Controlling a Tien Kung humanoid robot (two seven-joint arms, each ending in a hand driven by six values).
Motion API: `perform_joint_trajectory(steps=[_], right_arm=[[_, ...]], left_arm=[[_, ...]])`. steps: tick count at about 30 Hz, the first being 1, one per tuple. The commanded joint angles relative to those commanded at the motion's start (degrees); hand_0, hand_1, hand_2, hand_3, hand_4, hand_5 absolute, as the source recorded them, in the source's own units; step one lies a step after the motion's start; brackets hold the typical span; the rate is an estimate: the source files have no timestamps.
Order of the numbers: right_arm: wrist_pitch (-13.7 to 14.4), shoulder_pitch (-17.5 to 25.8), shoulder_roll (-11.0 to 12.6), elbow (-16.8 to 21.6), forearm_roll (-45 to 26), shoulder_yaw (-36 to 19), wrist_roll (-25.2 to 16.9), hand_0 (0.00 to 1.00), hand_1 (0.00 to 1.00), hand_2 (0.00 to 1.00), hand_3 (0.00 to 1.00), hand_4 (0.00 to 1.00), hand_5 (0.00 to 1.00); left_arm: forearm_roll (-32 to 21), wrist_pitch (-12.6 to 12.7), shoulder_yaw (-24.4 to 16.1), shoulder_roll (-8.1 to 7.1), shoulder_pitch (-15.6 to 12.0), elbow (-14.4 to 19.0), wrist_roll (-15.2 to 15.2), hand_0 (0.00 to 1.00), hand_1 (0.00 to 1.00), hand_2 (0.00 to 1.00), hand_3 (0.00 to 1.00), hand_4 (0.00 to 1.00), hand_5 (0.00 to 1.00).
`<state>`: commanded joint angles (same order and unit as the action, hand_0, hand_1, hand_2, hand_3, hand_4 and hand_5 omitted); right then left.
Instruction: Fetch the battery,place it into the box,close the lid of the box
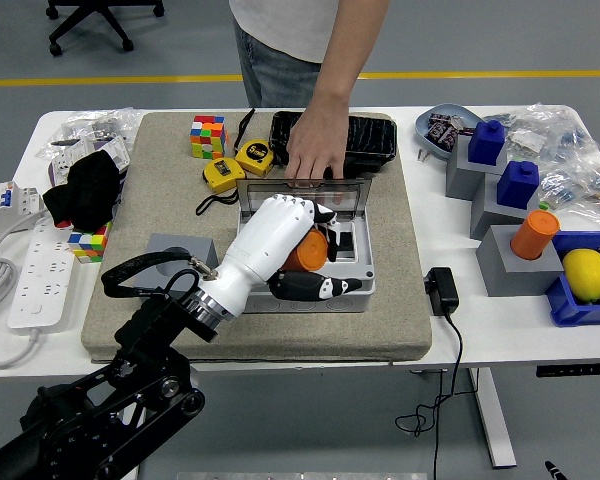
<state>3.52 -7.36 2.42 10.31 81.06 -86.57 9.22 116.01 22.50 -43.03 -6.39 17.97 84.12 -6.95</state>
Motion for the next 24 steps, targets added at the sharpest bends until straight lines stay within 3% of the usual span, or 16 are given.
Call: perform_joint_trajectory(steps=[6, 24], right_arm=[[0.0, 0.0, 0.1, 0.0, 0.1, 0.1, 0.0, 0.767, 0.691, 0.712, 0.764, 0.998, 0.998], [-0.1, -0.1, 0.1, 0.0, 0.3, 0.4, 0.2, 0.766, 0.692, 0.714, 0.764, 0.998, 0.998]], left_arm=[[-2.2, 1.4, 3.0, 0.80, 3.0, -4.8, -1.4, 0.050, 0.002, 0.017, 0.006, 0.998, 0.204], [-8.4, 4.4, 3.6, 4.70, 8.3, -18.1, -5.1, 0.055, 0.002, 0.016, 0.007, 0.998, 0.276]])
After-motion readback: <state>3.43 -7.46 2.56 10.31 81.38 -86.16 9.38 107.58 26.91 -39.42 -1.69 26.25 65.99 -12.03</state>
